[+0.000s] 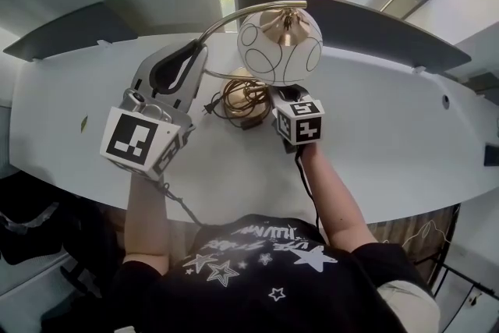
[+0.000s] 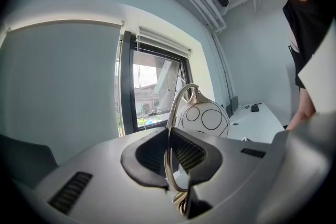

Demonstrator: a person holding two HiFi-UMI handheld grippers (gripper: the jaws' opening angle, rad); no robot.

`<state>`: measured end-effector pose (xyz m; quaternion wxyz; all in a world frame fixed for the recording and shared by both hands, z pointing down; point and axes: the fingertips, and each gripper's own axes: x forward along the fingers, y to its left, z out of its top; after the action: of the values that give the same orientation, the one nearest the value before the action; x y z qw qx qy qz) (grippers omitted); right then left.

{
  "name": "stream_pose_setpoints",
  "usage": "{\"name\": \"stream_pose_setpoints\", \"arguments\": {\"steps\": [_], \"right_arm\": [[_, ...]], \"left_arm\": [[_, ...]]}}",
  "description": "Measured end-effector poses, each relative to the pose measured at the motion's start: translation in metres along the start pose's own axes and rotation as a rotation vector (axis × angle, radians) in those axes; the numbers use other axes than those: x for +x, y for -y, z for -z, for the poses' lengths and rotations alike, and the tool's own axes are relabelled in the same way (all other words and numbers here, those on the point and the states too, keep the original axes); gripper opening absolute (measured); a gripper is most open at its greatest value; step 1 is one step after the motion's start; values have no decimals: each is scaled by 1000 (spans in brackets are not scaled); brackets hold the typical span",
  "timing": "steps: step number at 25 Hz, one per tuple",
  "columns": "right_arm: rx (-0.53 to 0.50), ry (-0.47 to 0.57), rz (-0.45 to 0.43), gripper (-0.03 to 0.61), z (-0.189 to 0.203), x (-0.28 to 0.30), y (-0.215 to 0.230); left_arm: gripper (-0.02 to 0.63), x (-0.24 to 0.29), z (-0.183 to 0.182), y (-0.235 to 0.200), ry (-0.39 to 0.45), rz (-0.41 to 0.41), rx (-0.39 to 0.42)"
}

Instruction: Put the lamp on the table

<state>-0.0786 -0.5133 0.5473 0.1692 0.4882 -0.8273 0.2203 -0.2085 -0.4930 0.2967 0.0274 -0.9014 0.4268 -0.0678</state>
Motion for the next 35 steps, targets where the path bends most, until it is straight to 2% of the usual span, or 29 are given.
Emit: {"name": "stream_pose_setpoints", "arguments": {"steps": [9, 15, 20, 22, 24, 30, 35], "right_arm": [[27, -11, 4, 41, 4, -1, 1], [51, -19, -18, 46, 4, -3, 1], [48, -21, -6, 129, 10, -17, 3], [52, -21, -8, 147, 13, -27, 2], [54, -16, -6, 155, 16, -39, 4], [52, 31, 0, 155, 14, -77, 14], [20, 132, -3, 155, -8, -119, 22]], "left_arm": [[43, -3, 2, -1, 39, -12, -51], [46, -4, 2, -2, 74, -52, -41], [53, -8, 9, -2, 76, -119, -41], [105, -15, 14, -2, 76, -157, -41], [127, -22, 22, 0, 76, -188, -66], [141, -34, 41, 20, 46, -228, -119], [141, -34, 49, 54, 9, -232, -132]]}}
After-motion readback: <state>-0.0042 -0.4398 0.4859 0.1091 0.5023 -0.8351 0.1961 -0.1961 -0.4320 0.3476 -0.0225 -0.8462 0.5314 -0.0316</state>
